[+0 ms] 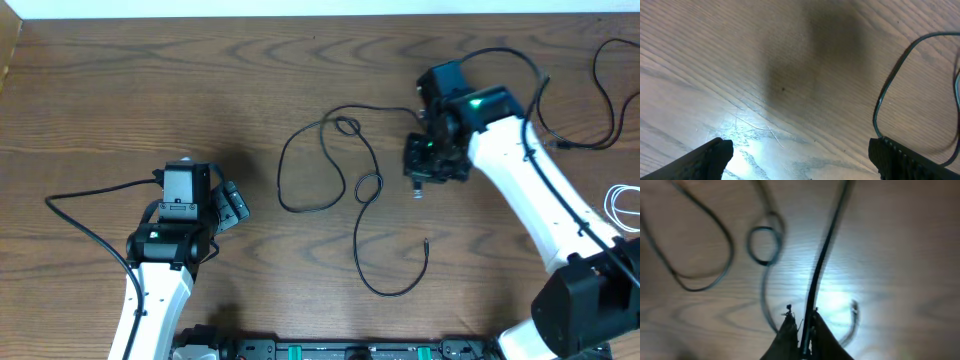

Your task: Untangle cables

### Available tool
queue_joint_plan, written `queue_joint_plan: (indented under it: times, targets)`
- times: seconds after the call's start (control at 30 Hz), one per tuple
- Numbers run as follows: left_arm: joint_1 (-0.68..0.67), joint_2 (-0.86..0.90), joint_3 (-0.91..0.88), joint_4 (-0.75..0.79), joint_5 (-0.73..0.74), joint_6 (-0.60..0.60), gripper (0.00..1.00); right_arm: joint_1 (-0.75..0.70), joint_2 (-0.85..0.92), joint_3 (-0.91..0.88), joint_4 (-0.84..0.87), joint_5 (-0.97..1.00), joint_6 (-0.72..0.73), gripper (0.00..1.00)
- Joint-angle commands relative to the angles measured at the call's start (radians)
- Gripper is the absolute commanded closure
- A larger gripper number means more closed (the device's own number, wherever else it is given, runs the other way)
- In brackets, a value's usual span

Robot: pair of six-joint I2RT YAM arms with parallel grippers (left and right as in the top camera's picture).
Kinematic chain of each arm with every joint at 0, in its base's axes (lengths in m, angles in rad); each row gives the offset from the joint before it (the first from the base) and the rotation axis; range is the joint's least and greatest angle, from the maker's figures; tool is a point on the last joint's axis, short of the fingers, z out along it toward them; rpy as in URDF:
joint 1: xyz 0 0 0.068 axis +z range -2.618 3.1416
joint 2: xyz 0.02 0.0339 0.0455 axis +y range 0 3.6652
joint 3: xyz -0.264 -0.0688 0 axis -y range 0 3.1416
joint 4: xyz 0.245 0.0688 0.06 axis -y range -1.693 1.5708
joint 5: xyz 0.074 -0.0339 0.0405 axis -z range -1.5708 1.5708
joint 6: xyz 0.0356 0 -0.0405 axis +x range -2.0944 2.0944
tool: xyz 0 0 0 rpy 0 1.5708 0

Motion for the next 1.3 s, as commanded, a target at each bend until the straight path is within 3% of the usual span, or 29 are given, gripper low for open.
queue_joint_plan:
  times: [0.0,0.27,0.43,0.53,0.67,0.8,1.13,1.27]
  targets:
    - [0.005,0.003,0.006,-0.003,-0.010,0.020,0.07,0.070,-0.012,-0.039,0.081,-0.002,-0.013,0.92]
    - [0.005,0.003,0.006,-0.003,-0.010,0.020,0.07,0.200,-0.005,-0.221,0.311,0.047,0.137,0.91]
    - [0.005,0.003,0.006,-0.003,-0.010,0.020,0.07,0.269,-0.005,-0.373,0.506,0.048,0.152,0.87]
    - [0.005,0.003,0.006,-0.003,-0.010,0.020,0.07,0.293,-0.005,-0.425,0.550,0.047,0.177,0.70]
    - [0.005,0.003,0.006,-0.003,-0.010,0.020,0.06,0.298,-0.005,-0.438,0.555,0.068,0.180,0.31]
    - [0.005,0.003,0.006,-0.003,-0.010,0.020,0.07,0.278,-0.005,-0.437,0.596,0.127,0.181,0.18]
    - [0.005,0.003,0.006,-0.003,-0.010,0.020,0.07,0.237,0.048,-0.438,0.679,0.326,0.282,0.19]
    - [0.005,0.003,0.006,-0.003,-0.010,0.020,0.07,0.237,0.110,-0.438,0.762,0.314,0.277,0.26]
